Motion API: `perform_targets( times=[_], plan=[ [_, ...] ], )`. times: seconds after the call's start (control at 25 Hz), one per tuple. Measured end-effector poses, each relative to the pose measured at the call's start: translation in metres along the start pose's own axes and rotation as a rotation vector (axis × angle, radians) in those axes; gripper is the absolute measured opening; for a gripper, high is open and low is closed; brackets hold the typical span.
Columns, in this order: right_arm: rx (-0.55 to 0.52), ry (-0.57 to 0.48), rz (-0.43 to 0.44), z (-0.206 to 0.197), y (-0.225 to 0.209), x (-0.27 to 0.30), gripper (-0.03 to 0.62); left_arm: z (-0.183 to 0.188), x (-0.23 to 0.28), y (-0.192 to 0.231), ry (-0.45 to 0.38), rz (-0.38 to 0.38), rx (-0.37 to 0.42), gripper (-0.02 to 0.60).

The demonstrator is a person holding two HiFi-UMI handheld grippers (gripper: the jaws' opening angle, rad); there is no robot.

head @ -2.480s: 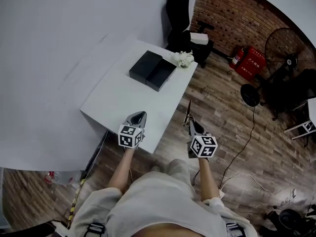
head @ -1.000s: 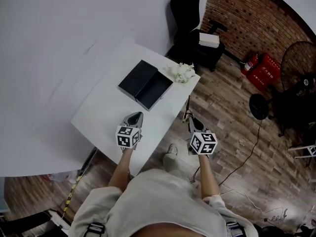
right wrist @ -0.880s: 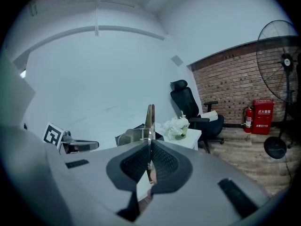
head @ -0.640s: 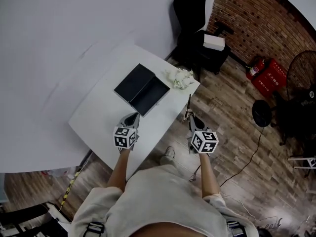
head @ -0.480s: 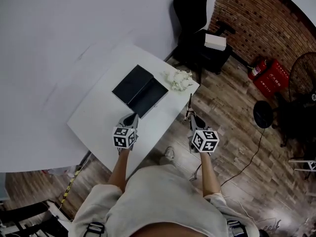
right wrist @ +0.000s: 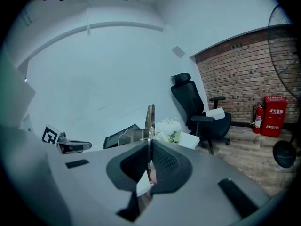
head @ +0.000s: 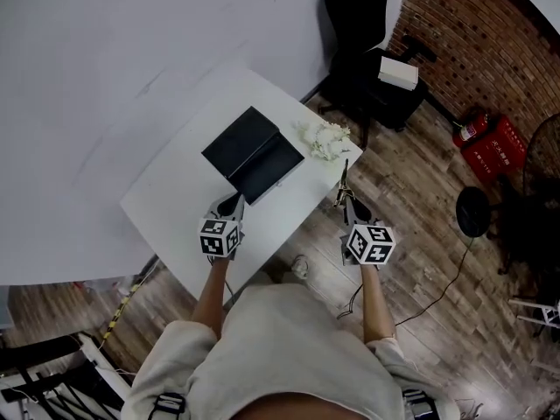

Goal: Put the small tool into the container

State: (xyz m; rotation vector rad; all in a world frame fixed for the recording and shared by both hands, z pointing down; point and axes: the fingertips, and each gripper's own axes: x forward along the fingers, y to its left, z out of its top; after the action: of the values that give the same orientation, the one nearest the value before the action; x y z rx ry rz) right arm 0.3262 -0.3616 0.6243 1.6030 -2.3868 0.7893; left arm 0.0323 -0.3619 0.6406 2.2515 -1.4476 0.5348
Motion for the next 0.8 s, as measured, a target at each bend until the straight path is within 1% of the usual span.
perform_targets(
  times=[0.12, 0.4, 0.6, 0.8],
  plan=[
    [-0.009, 0.008, 0.014, 0.000, 0.006, 0.008, 0.002, -0.002, -0.005, 0.010, -0.006, 0.020, -0.015, 0.014],
    [-0.047, 0.021, 0.059, 0.003, 0.040, 0.033, 0.002, -0.002, -0.015, 0.038, -0.032, 0.046, -0.049, 0.014],
    [-0.076, 0.035, 0.098, 0.008, 0.071, 0.055, 0.002, -0.001, -0.028, 0.062, -0.047, 0.069, -0.077, 0.014],
    [-0.128, 0.059, 0.152, 0.013, 0.107, 0.081, 0.002, -0.004, -0.041, 0.089, -0.069, 0.110, -0.123, 0.014]
  ],
)
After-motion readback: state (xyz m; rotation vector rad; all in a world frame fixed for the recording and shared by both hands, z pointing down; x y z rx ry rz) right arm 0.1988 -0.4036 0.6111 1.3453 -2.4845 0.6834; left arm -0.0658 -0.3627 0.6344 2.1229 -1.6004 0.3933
